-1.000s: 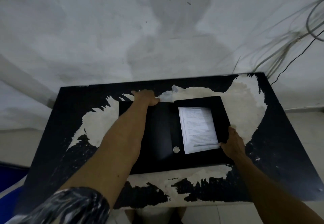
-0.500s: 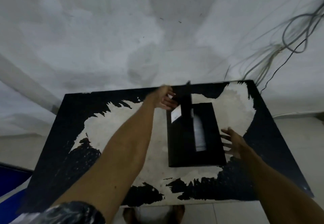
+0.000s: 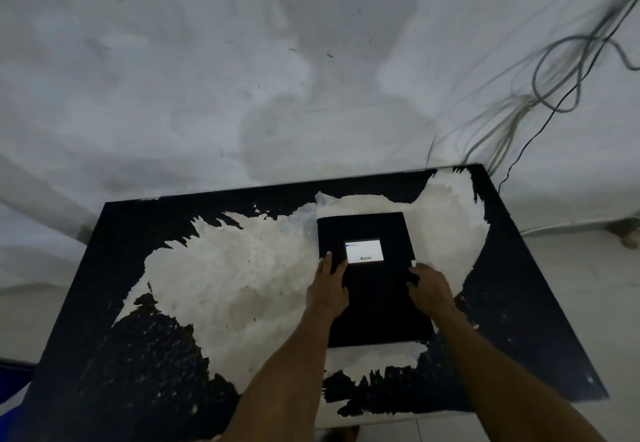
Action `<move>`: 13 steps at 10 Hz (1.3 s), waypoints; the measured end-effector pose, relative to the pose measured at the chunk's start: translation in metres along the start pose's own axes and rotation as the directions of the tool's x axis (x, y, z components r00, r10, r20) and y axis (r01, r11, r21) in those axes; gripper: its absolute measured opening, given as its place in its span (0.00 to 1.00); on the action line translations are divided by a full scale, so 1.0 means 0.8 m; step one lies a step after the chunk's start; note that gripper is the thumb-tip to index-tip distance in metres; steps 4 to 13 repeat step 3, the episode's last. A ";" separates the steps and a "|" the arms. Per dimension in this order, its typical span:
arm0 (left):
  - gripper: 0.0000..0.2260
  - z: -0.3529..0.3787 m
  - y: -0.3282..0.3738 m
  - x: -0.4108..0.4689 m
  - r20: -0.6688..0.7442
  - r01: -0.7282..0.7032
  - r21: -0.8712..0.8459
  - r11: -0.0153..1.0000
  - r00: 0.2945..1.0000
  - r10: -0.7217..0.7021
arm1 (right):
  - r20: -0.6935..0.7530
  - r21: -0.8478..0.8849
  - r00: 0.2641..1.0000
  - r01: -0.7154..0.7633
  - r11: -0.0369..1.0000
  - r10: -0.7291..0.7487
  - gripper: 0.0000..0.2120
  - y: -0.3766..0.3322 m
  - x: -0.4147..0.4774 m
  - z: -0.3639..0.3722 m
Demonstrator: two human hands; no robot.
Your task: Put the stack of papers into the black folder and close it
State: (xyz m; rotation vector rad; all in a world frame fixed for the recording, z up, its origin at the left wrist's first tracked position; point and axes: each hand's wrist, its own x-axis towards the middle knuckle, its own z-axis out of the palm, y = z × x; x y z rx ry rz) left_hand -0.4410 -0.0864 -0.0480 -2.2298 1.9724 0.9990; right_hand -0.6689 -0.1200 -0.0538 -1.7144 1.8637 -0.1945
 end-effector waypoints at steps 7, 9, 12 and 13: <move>0.28 -0.099 0.000 -0.012 0.051 0.049 0.048 0.998 0.997 -0.051 | 0.121 -0.087 0.990 0.089 0.992 -0.078 0.19 -0.082 0.011 -0.061; 0.28 -0.099 0.000 -0.012 0.051 0.049 0.048 0.998 0.997 -0.051 | 0.121 -0.087 0.990 0.089 0.992 -0.078 0.19 -0.082 0.011 -0.061; 0.28 -0.099 0.000 -0.012 0.051 0.049 0.048 0.998 0.997 -0.051 | 0.121 -0.087 0.990 0.089 0.992 -0.078 0.19 -0.082 0.011 -0.061; 0.28 -0.099 0.000 -0.012 0.051 0.049 0.048 0.998 0.997 -0.051 | 0.121 -0.087 0.990 0.089 0.992 -0.078 0.19 -0.082 0.011 -0.061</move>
